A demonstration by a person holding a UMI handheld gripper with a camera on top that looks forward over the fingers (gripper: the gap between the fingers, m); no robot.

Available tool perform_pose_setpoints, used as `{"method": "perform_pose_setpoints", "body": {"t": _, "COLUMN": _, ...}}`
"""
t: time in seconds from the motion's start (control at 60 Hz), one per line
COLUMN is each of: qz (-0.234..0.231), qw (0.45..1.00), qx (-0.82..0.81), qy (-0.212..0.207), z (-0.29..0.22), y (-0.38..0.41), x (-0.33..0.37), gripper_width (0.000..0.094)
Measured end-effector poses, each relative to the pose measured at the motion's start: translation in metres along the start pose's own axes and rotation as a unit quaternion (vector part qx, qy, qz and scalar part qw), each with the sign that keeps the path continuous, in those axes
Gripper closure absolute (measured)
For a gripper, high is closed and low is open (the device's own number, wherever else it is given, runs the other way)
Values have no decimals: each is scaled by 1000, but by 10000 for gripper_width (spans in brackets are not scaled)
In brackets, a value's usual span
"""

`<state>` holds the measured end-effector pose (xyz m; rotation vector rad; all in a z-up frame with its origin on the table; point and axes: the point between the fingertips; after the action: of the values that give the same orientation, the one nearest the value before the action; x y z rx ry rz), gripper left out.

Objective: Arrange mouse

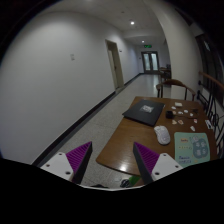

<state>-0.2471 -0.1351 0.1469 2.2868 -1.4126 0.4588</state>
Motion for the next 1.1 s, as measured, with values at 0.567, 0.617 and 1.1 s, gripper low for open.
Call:
{"method": "perform_pose_setpoints", "body": {"t": 0.567, "qz": 167, "qw": 985, "qx": 14, "qy": 41, "z": 26, "y": -230, "x": -115, "gripper_width": 115}}
{"method": "perform_pose_setpoints", "body": {"t": 0.617, "qz": 170, "qw": 984, "qx": 17, "qy": 53, "z": 32, "y": -241, "x": -130, "gripper_width": 117}}
{"method": "perform_pose_setpoints", "body": {"t": 1.1, "qz": 160, "qw": 984, "qx": -17, "qy": 76, "z": 21, "y": -285, "x": -206, "gripper_width": 445}}
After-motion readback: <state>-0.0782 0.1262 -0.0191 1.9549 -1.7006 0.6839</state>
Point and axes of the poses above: the point between the fingertips, and its own axes, seen from behind it with the camera up: y to the left, z down, x backward, against the way the camera looks, and after that the axes turned 1 degree about -y, right-handed
